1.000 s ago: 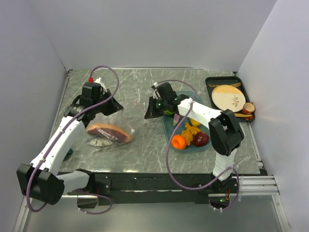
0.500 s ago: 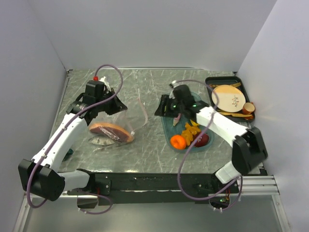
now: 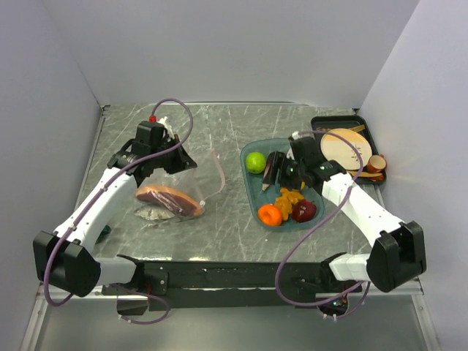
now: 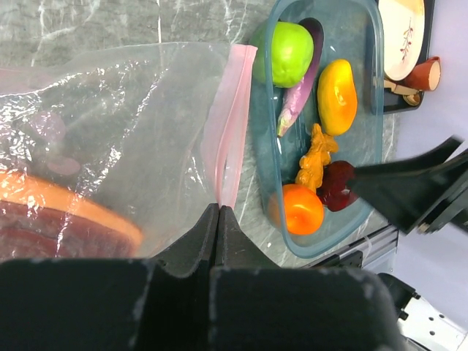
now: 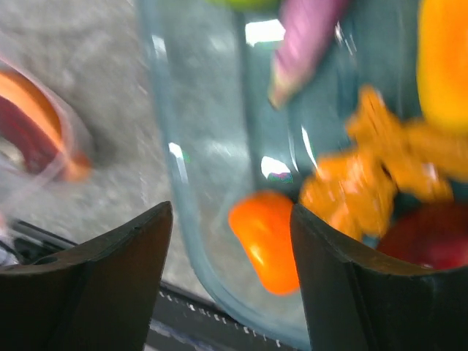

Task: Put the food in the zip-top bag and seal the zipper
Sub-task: Pick up the fake fruit from the bin, then place the fake fruit in the zipper food storage bag, then adjust the fake vegetable in the bin.

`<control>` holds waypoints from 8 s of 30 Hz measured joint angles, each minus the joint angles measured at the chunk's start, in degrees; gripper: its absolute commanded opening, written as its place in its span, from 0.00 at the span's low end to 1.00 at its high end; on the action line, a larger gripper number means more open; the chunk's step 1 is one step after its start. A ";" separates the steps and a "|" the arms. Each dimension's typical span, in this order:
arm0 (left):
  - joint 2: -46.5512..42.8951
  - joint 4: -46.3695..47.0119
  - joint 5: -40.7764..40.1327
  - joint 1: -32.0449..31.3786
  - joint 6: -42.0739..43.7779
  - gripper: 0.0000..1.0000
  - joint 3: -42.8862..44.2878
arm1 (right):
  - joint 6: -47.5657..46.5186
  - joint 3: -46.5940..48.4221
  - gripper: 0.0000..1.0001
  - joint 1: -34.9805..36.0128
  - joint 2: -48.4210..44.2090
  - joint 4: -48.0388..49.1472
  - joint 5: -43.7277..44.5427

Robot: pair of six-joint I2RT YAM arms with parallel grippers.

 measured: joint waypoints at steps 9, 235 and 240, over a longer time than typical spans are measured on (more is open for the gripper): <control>1.14 0.26 0.31 -0.02 0.48 0.01 0.13 | 4.94 -6.58 0.77 0.02 -0.68 -4.11 4.00; 9.07 -0.13 0.31 -3.30 3.26 0.01 8.76 | 13.92 -19.76 0.50 -1.46 6.60 41.42 -6.60; 9.01 -0.13 0.26 -3.30 3.26 0.01 8.76 | 15.41 -19.56 0.62 -2.47 6.84 40.76 -8.07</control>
